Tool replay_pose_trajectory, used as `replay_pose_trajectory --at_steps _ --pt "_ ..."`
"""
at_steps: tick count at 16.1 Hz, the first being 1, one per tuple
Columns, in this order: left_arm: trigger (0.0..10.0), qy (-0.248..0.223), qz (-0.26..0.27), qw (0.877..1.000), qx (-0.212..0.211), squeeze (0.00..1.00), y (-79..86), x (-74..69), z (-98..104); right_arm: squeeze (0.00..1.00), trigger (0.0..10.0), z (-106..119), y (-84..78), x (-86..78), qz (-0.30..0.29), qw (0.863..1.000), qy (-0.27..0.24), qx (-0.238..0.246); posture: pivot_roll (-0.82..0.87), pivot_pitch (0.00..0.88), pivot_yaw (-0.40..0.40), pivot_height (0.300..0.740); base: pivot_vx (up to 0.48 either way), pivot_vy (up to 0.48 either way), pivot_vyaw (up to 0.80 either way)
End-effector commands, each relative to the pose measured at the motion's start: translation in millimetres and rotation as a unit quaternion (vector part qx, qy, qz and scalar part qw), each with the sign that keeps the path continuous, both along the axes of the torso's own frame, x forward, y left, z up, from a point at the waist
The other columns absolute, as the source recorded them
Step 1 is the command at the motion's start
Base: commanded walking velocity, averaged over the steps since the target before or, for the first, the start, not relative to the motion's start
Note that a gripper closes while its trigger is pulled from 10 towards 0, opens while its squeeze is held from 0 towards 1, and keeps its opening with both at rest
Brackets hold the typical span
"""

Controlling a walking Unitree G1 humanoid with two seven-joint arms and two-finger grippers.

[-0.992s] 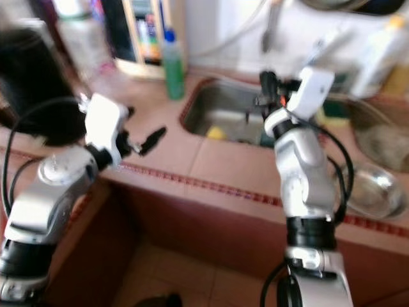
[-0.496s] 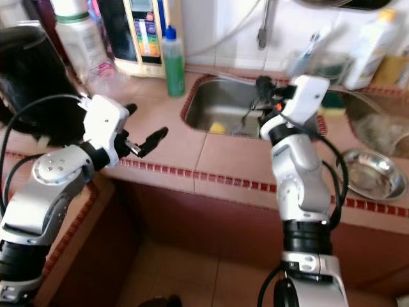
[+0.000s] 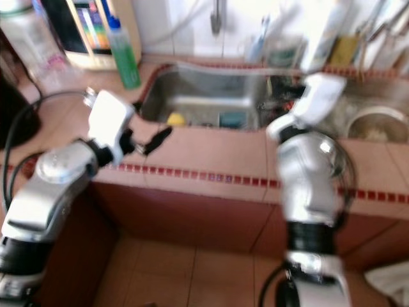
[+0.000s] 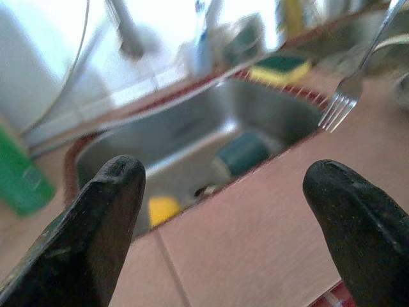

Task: Kitchen organization

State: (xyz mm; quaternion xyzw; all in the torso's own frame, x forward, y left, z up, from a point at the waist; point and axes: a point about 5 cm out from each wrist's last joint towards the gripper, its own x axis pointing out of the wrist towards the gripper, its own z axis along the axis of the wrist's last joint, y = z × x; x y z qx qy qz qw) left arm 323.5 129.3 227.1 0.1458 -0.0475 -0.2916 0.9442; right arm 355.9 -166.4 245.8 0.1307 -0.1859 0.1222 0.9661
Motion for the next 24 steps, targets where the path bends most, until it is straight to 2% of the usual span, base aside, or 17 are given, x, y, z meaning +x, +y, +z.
replay_pose_trajectory --at_steps 1,6,24 --pt "10.0 -0.006 -0.001 1.0 0.0 0.0 -1.0 0.0 3.3 0.0 10.0 6.7 -6.1 -1.6 -0.011 1.0 -0.012 -0.001 -0.03 0.09 0.047 0.74 0.0 0.0 0.0" --pt "10.0 -0.005 -0.004 1.0 -0.016 0.0 1.7 1.5 5.4 0.0 10.0 8.0 -5.5 -1.0 -0.011 1.0 -0.016 -0.001 -0.03 0.089 0.049 0.74 0.0 0.0 0.0" --pt "10.0 -0.001 -0.01 1.0 -0.017 0.0 2.0 2.7 5.8 0.0 10.0 7.3 -3.6 -1.5 -0.006 1.0 -0.017 -0.003 -0.02 0.087 0.052 0.74 0.309 0.0 0.0"
